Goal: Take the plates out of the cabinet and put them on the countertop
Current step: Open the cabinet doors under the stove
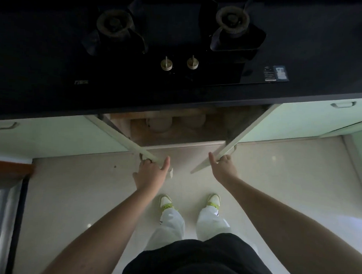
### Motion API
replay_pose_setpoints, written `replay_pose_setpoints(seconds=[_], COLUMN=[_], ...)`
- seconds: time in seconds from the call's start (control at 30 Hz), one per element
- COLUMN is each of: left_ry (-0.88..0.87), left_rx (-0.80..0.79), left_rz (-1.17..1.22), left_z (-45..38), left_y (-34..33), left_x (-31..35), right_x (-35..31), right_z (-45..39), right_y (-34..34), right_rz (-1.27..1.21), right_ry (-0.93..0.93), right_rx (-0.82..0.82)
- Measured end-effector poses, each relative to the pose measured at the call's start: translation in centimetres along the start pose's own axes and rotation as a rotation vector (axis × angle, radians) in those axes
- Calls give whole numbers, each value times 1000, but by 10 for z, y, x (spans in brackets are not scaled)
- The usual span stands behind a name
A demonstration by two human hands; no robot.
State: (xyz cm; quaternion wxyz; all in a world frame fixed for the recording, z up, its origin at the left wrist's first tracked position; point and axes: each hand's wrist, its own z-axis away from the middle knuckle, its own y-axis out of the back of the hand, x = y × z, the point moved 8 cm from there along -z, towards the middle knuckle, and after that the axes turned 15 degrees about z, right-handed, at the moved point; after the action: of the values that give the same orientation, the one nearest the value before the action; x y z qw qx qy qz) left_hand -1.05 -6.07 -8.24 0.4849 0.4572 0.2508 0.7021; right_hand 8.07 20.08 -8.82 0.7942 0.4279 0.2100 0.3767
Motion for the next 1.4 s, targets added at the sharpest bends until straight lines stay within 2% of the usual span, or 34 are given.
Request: replay_pose_setpoints(seconds=[0.1,0.2,0.27,0.33,0.43,0.53,0.6,0.7,0.83,0.93,1.07,1.23,1.4], left_ry=[105,124,112,33,-119,-216,-256,-334,-504,-453,-315,-258,-219], left_rx=[65,141,246,300,241,188,165,69,-10,-14,-80,-130,-123], left_rz=[121,154,159,111,-35,-123,-201,-303,-291,-331,-513,-520,-430], left_z=[13,29,45,57,59,59,60,65,81,82,77,82,103], left_y=[2,1,8,15,14,12,10,-1,-13,-14,-19,-12,7], left_x=[-27,-41,-45,-44,-44,-46,-48,-49,-42,-42,-53,-73,-107], right_x=[28,47,57,65,71,86,100,130,168,189,216,224,192], right_z=[13,24,37,48,52,50,52,56,63,68,75,78,81], right_y=[-9,-15,-15,-6,3,-6,-10,-13,-13,-7,-1,-1,0], right_rz=[-91,-169,-221,-140,208,518,616,686,740,727,721,708,676], right_ry=[-109,-165,-197,-127,143,289,350,357,260,167,82,98,213], right_rx=[0,10,71,208,321,278,249,222,129,83,45,23,74])
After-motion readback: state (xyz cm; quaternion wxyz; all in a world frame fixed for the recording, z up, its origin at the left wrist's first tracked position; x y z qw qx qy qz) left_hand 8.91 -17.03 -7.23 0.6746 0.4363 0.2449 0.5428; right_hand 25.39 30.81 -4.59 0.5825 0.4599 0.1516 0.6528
